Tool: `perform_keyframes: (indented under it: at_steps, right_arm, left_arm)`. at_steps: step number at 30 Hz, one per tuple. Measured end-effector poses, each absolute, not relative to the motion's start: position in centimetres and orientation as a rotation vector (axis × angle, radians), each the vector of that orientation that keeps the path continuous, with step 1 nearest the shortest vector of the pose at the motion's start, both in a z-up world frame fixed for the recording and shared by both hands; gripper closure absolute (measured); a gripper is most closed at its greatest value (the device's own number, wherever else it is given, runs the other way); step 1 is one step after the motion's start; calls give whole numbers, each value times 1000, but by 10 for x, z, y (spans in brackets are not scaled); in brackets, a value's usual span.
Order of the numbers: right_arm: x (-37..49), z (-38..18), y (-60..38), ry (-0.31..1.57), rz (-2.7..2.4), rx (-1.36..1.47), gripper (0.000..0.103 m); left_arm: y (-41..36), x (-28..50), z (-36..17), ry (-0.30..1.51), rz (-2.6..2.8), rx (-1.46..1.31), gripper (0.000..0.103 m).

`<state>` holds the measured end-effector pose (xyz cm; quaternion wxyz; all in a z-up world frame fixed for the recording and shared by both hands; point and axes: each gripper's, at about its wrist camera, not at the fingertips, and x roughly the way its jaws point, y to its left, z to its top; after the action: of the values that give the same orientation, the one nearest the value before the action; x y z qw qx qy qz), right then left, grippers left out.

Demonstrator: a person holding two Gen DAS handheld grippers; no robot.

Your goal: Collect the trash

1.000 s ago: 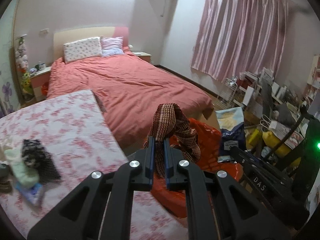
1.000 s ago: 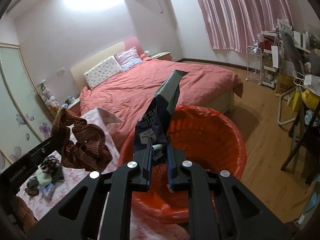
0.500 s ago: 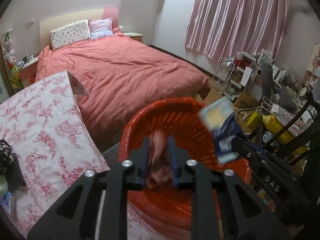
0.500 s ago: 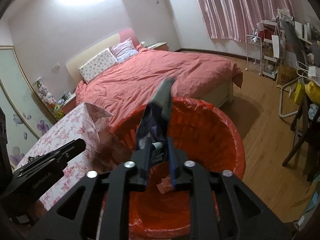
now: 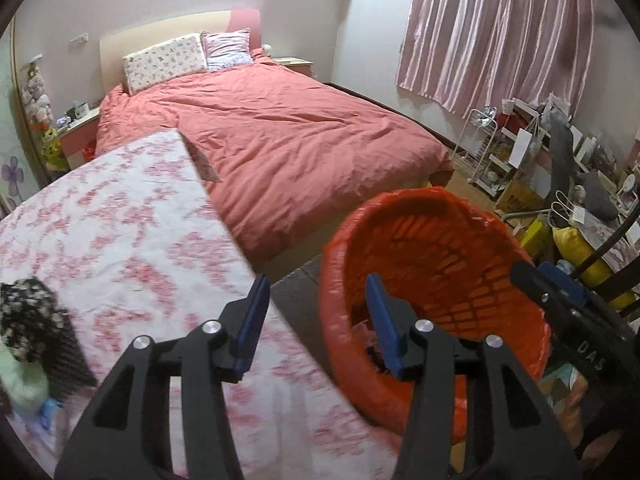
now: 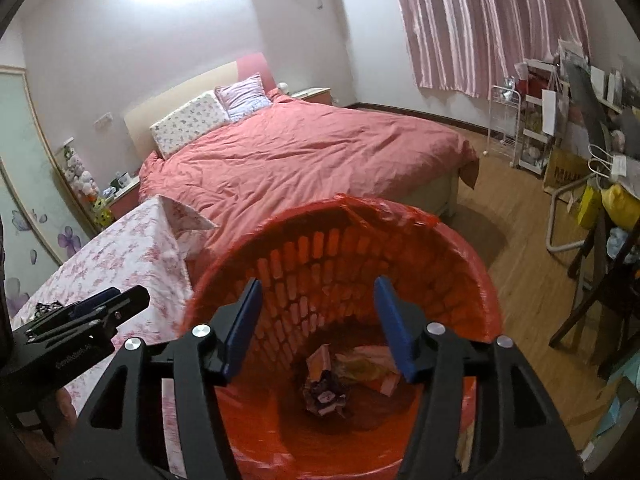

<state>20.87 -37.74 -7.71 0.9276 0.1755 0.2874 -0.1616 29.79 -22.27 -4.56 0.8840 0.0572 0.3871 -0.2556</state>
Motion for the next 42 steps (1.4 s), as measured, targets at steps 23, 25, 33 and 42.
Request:
perform_keyframes:
  at_steps: [23, 25, 33, 42]
  right_arm:
    - [283, -53, -134, 645, 135, 144, 44]
    - [294, -54, -120, 653, 150, 135, 44]
    - [340, -70, -76, 747, 138, 68, 44]
    - [318, -74, -106, 781, 113, 107, 97]
  left_arm:
    - [101, 240, -25, 733, -4, -16, 36]
    - [119, 237, -27, 736, 20, -28, 35]
    - [160, 235, -41, 774, 72, -138, 32]
    - [151, 235, -47, 788, 76, -178, 19]
